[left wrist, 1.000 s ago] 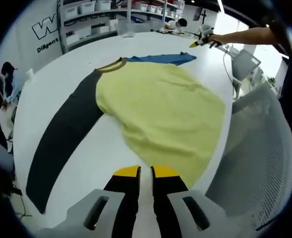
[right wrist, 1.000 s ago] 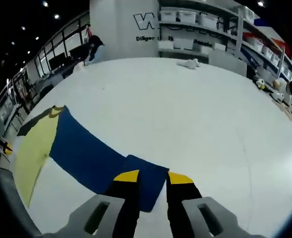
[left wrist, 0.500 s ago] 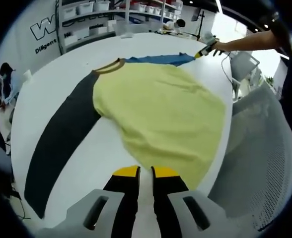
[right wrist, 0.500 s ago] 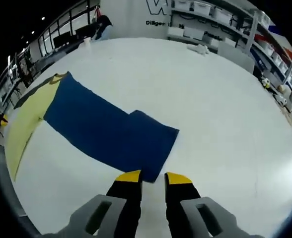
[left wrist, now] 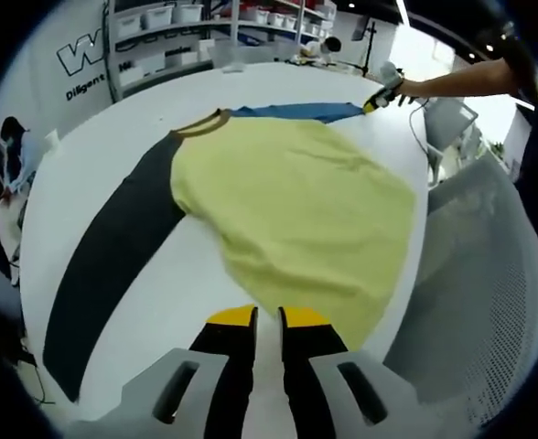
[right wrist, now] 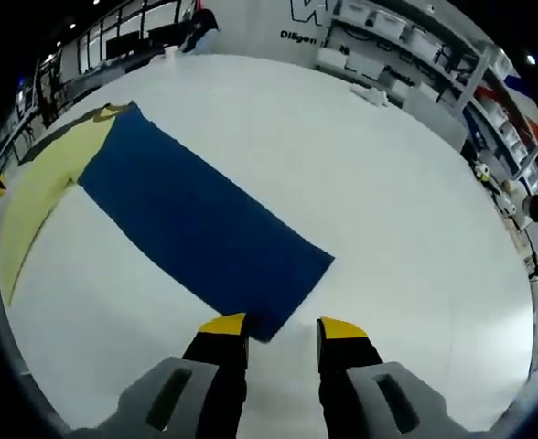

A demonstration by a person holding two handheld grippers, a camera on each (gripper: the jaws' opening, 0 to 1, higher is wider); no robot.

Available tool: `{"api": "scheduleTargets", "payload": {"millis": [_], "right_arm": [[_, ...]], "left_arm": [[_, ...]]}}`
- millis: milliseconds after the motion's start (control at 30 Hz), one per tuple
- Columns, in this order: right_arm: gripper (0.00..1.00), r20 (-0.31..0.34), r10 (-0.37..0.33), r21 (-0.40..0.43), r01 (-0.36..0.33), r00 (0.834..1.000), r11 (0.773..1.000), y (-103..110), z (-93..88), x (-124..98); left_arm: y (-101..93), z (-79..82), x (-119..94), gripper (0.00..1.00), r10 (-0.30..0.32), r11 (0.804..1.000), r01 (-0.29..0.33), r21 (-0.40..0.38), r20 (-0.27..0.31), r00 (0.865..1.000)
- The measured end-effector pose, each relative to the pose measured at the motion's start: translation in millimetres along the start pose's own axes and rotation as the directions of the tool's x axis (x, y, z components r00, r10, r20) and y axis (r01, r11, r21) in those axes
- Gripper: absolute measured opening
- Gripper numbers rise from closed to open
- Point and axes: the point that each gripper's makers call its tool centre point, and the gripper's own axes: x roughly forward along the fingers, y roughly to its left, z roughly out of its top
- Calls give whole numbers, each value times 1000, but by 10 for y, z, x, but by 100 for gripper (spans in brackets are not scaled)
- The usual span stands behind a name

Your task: Fold the garment on the visible template until the final outline fits inside the template.

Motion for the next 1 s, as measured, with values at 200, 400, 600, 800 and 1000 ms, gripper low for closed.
{"api": "scheduleTargets", "payload": {"millis": [200,400,600,800,1000], "right_arm": [[34,88,21,-12,-20,996,1000,162,130,-281],[36,159,51,-18,-49,986,999,298,280,-512],[41,227,130,-76,-115,965,990,578,450,-719],[45,264,165,-126,-136,950,983,852,531,-806],[48,297,210,-141,-175,931,974,1098,600,-900]], "left_arm": [[-60,75,-10,9,-11,1000,10,25,26,1000],[-139,70,3,14,-17,999,15,51,37,999],[-314,-17,9,19,-35,995,32,98,30,999],[-447,-78,22,25,-54,990,49,134,33,998],[-639,-172,75,31,-98,968,97,230,-7,995]]}}
